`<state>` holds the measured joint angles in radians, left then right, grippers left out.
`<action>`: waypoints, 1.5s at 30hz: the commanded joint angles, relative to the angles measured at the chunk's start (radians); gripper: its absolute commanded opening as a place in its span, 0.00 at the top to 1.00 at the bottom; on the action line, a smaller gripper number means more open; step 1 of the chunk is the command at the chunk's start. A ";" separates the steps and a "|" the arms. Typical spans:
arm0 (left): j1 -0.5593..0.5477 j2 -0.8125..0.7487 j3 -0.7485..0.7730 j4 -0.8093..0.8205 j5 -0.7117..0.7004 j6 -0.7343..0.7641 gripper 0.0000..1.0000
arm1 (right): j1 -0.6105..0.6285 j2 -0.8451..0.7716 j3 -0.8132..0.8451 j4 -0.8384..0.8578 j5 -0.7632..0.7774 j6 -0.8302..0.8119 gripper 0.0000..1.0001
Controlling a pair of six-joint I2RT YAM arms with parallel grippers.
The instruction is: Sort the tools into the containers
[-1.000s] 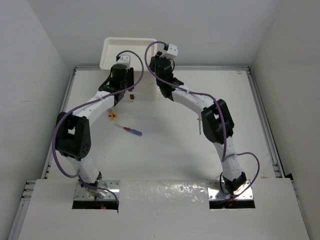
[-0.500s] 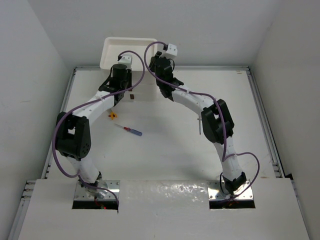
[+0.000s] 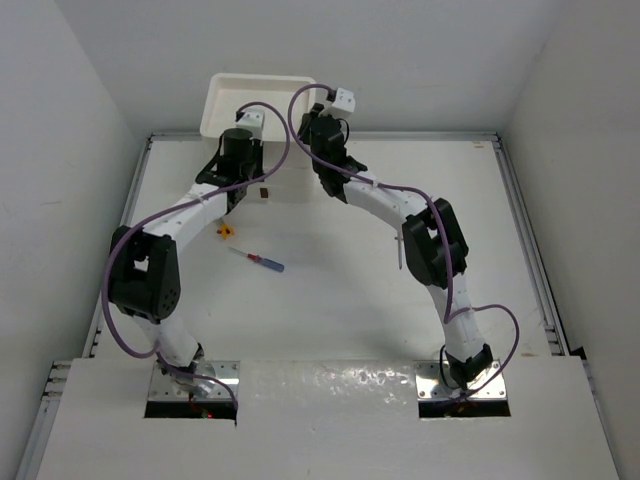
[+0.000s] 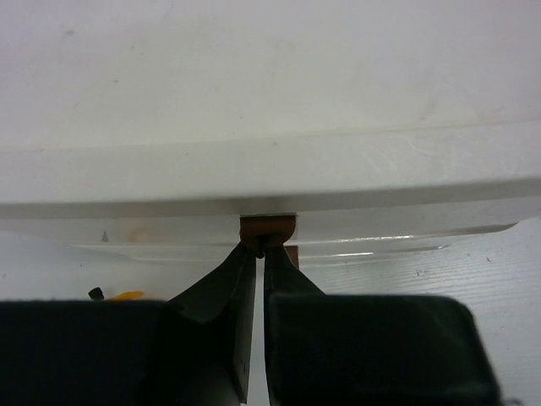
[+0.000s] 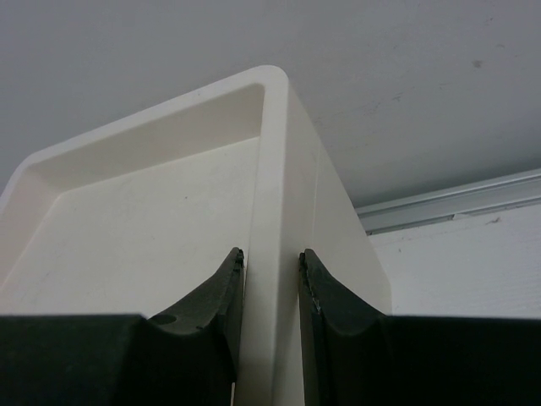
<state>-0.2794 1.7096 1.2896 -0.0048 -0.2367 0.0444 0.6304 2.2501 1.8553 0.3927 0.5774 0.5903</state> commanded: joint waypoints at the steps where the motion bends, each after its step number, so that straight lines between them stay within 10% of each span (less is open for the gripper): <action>1: 0.020 -0.088 0.030 0.160 0.014 0.002 1.00 | 0.084 0.002 -0.056 -0.152 -0.140 0.034 1.00; 22: 0.016 -0.232 -0.066 0.008 0.086 0.052 0.99 | 0.086 -0.030 -0.071 -0.195 -0.025 0.144 1.00; 30: 0.014 -0.133 0.019 -0.104 0.089 0.029 0.49 | 0.086 -0.050 -0.097 -0.184 -0.019 0.108 1.00; 45: 0.003 -0.062 0.054 -0.089 0.060 -0.020 0.58 | 0.088 -0.043 -0.107 -0.178 -0.008 0.085 1.00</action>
<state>-0.2741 1.6253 1.2926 -0.1318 -0.1696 0.0467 0.6678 2.1990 1.7943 0.3626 0.6506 0.6697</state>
